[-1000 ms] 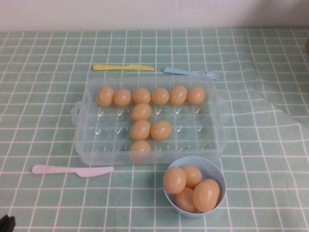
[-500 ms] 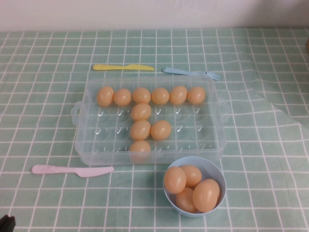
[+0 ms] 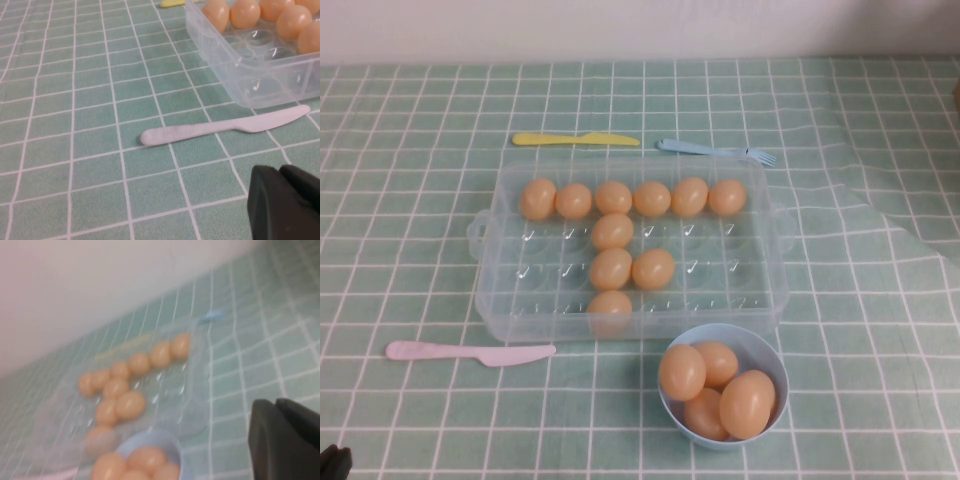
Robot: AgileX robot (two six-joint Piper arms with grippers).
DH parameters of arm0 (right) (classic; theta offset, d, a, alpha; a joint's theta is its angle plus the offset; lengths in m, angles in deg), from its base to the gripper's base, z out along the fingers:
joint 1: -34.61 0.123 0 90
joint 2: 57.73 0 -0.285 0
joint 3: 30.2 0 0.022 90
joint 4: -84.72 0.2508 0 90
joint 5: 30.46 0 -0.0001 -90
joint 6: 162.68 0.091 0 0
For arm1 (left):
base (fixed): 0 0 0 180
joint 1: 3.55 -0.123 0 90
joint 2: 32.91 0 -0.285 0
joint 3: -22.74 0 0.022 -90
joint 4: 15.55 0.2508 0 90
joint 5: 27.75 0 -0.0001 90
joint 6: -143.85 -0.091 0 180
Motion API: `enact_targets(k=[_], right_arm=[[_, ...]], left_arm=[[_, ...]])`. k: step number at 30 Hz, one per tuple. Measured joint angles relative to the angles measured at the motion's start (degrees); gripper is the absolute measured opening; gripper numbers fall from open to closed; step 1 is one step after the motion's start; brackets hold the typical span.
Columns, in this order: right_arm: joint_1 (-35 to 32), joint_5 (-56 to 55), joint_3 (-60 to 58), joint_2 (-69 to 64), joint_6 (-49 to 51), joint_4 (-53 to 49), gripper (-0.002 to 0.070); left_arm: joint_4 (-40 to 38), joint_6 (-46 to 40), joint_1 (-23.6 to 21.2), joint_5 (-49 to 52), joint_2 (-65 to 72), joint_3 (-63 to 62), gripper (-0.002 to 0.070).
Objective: Take an egg out of the egg box
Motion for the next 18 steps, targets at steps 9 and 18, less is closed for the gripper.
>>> enact_targets(k=[9, 18], right_arm=[[0.0, 22.7, 19.5, -25.3, 0.0, -6.9, -0.0018], [0.0, 35.7, 34.6, -45.4, -7.8, -13.1, -0.0018]], left_arm=[[0.0, 0.0, 0.0, 0.0, 0.0, 0.0, -0.0004], [0.0, 0.0, 0.0, 0.0, 0.0, 0.0, -0.0004]])
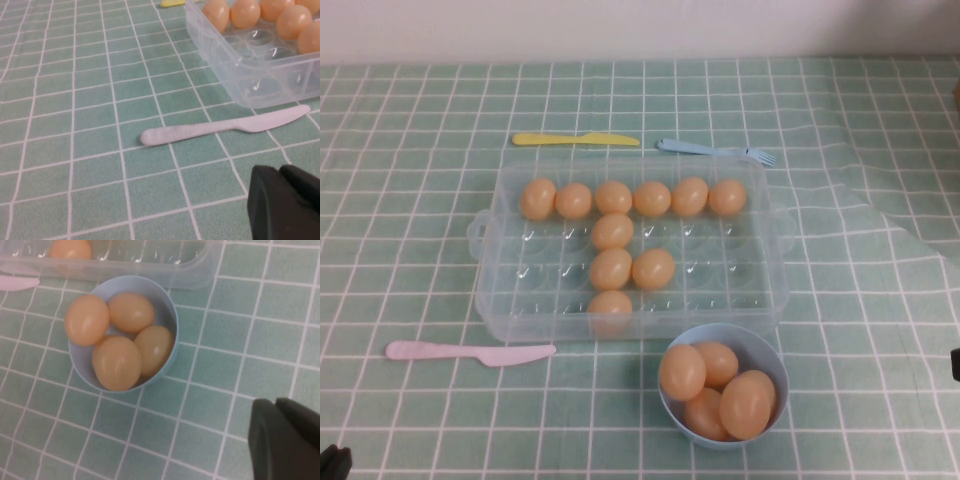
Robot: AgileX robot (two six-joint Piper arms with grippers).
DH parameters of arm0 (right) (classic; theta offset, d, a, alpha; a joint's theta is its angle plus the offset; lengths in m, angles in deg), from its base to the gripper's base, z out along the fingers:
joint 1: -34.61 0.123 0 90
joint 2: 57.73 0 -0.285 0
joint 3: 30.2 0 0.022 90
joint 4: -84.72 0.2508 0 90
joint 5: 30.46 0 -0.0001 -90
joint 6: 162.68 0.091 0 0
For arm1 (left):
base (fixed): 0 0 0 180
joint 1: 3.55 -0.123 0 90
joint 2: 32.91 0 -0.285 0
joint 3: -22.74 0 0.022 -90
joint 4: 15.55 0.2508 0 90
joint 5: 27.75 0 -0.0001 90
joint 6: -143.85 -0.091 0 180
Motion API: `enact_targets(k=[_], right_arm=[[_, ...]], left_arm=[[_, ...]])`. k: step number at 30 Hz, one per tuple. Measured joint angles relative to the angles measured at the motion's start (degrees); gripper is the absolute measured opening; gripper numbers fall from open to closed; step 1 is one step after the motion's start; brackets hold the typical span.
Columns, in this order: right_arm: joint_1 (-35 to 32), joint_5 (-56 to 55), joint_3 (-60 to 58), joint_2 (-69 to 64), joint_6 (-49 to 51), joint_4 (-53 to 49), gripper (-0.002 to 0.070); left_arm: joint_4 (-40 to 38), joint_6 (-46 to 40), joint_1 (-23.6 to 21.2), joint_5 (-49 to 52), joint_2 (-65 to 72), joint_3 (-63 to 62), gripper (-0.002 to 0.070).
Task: Take an egg out of the egg box
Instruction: Pick up the egg from the plastic box
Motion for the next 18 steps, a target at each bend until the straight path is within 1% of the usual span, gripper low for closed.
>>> enact_targets(k=[5, 11, 13, 14, 18], right_arm=[[0.3, 1.0, 3.5, -5.0, -2.8, 0.0, -0.0018], [4.8, 1.0, 5.5, -9.3, -6.2, -0.3, -0.0018], [11.4, 0.0, 8.8, -14.0, -10.1, -1.0, -0.0018], [12.6, -0.4, 9.6, -14.8, -10.5, -1.5, -0.0018], [20.8, -2.1, 16.0, -21.9, -12.3, -5.7, -0.0018]], left_arm=[[0.0, 0.0, 0.0, 0.0, 0.0, 0.0, -0.0004], [0.0, 0.0, 0.0, 0.0, 0.0, 0.0, -0.0004], [0.0, 0.0, 0.0, 0.0, 0.0, 0.0, -0.0004], [0.0, 0.0, 0.0, 0.0, 0.0, 0.0, -0.0004], [0.0, 0.0, 0.0, 0.0, 0.0, 0.0, -0.0004]])
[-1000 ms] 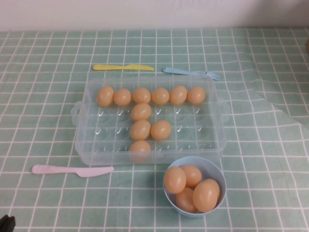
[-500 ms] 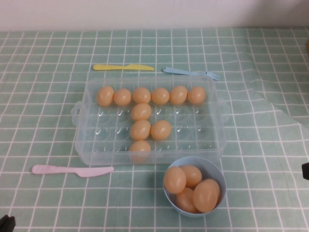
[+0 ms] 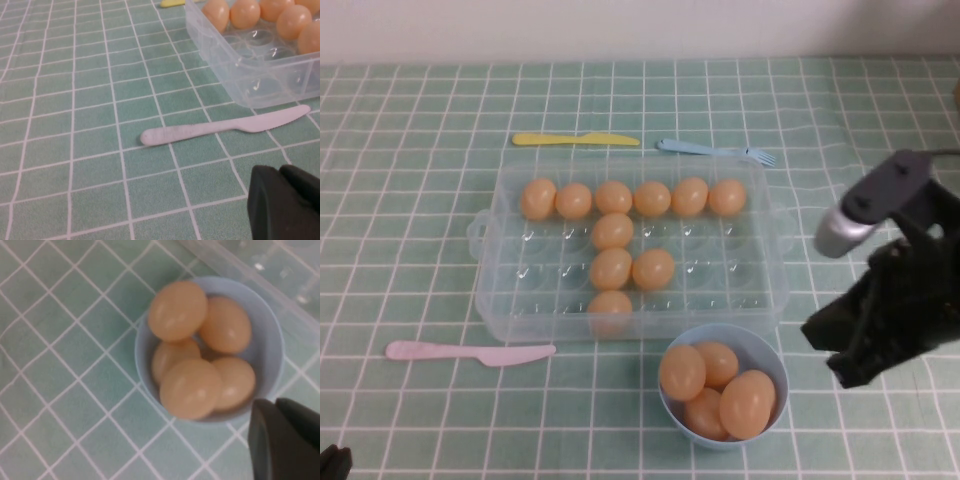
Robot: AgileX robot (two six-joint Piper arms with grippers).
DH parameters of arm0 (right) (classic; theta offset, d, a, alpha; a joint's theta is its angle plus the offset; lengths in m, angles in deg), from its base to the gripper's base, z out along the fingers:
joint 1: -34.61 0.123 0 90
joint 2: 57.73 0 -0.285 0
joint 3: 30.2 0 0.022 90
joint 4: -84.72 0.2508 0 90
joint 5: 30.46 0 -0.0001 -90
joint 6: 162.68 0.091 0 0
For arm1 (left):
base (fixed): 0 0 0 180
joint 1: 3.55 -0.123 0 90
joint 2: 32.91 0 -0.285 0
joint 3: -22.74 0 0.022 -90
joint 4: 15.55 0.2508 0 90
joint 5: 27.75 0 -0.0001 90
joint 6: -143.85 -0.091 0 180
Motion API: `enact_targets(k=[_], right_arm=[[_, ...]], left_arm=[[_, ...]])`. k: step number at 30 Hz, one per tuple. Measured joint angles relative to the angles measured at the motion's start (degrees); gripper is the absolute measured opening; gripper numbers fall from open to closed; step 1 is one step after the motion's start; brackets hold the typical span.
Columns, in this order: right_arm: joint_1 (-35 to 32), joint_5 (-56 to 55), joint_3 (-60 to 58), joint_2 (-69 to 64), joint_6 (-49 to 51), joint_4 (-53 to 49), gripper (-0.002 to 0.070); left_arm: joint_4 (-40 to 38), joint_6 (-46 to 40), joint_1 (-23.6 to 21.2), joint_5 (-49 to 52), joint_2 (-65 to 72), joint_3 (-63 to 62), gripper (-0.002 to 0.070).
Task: Take an egg out of the egg box
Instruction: Pick up the egg from the plastic box
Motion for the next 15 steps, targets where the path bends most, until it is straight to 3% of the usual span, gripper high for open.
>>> enact_targets(k=[8, 15], right_arm=[[8.7, -1.7, 14.4, -15.9, -4.3, -6.0, -0.0018], [9.9, -1.1, 26.5, -28.3, -12.4, -9.1, -0.0012]], left_arm=[[0.0, 0.0, 0.0, 0.0, 0.0, 0.0, -0.0004], [0.0, 0.0, 0.0, 0.0, 0.0, 0.0, -0.0004]])
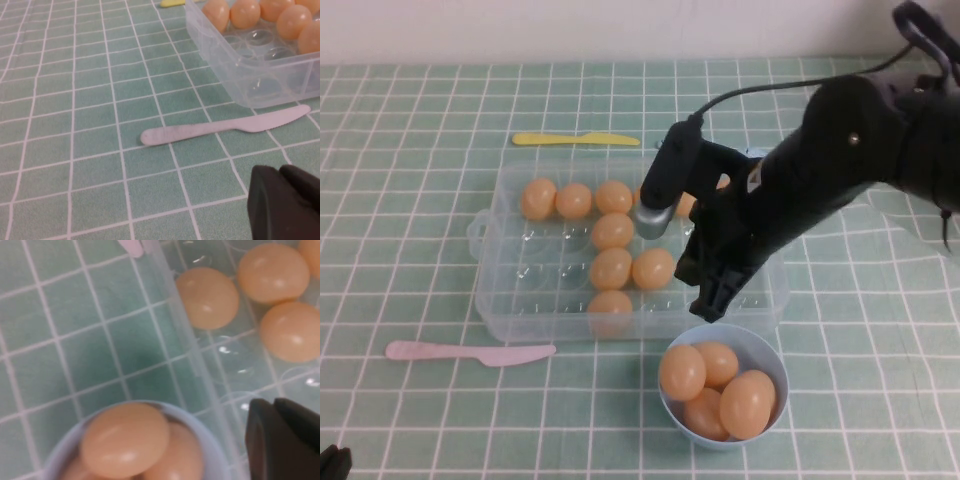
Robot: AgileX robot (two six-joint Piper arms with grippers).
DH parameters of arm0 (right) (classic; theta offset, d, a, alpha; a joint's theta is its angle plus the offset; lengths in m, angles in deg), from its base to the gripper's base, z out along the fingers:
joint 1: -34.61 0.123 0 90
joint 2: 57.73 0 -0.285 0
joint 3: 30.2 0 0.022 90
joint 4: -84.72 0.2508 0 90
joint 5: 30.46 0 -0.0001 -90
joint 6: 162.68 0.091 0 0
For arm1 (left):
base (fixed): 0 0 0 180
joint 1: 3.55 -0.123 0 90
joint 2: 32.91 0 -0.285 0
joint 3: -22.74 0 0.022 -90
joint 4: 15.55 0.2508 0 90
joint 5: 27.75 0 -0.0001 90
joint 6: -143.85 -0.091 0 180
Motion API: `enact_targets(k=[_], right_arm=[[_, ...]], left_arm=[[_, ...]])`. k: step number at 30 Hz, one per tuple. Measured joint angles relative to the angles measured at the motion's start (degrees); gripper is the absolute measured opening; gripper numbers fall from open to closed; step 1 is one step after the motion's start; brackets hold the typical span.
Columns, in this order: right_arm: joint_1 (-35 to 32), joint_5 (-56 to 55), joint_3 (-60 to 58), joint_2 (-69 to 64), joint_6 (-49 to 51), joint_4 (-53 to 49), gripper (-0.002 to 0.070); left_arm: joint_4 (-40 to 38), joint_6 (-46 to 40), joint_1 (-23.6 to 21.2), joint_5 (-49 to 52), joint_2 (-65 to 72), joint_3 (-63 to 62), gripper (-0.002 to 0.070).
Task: Take an egg out of the egg box
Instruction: Pick up the egg from the plastic box
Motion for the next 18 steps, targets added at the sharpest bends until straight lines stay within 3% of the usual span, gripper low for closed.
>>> enact_targets(k=[5, 11, 13, 18], right_arm=[[0.0, 0.7, 5.3, -5.5, -8.2, -3.7, 0.0085], [-0.2, 0.4, 8.2, -10.9, -12.6, -4.6, 0.0370], [-0.6, -0.2, 9.0, -12.5, -13.9, -4.6, 0.0435], [-1.7, -0.7, 11.5, -16.2, -16.5, -4.2, 0.0459]], left_arm=[[0.0, 0.0, 0.0, 0.0, 0.0, 0.0, -0.0004], [0.0, 0.0, 0.0, 0.0, 0.0, 0.0, -0.0004], [0.0, 0.0, 0.0, 0.0, 0.0, 0.0, -0.0004], [0.0, 0.0, 0.0, 0.0, 0.0, 0.0, -0.0004]])
